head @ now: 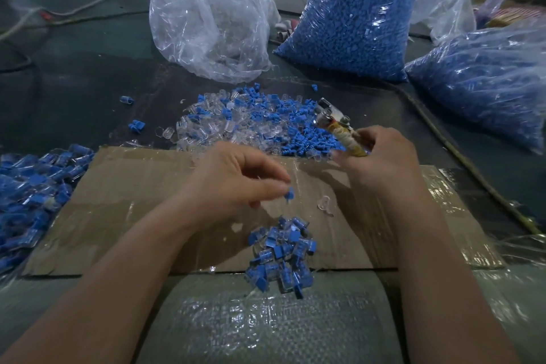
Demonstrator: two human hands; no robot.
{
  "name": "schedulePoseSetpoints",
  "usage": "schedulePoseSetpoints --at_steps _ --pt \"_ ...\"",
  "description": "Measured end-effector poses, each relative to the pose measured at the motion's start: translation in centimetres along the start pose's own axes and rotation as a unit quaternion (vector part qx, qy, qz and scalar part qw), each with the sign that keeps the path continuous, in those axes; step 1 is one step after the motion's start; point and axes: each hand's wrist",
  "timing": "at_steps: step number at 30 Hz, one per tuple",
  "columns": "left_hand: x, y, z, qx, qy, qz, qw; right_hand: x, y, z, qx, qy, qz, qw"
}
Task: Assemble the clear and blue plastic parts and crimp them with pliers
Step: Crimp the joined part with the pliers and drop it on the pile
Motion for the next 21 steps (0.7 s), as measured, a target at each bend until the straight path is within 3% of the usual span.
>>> schedulePoseSetpoints --at_steps 4,12,15,17,19,21 --pt "-0.5 -0.2 0.3 -0.023 0.044 0.101 0.994 -0.1 0.6 -1.4 -0.037 -0.047 0.01 0.998" --pt "-0.3 -0.2 0.6 -0.032 0.031 0.128 0.991 -0.5 0.8 -1.9 -0.06 -0.08 0.043 0.994" --pt "-0.4 0.0 0.6 -0.038 0.043 0.036 0.998 -0.5 0.9 -2.1 -0.073 -0.084 0.05 0.993" --pt "-0.3 0.4 0.9 -0.056 0.078 -0.097 0.991 -0.5 1.0 -2.2 -0.086 -0.087 0.053 0.991" --pt "0.1 0.8 1.1 -0.074 0.133 -0.218 0.964 -0.4 0.9 -2.4 -0.101 -0.089 0.055 0.989" --pt "0.4 1.0 1.2 -0.086 0.214 -0.283 0.931 -0.3 0.9 -2.5 -0.109 -0.091 0.058 0.988"
Point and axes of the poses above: each hand's wrist, its own y-axis towards the middle knuckle, its own x-axis out of the back of the hand, z = x × y, and after that the axes turned 13 degrees about -z, right-handed
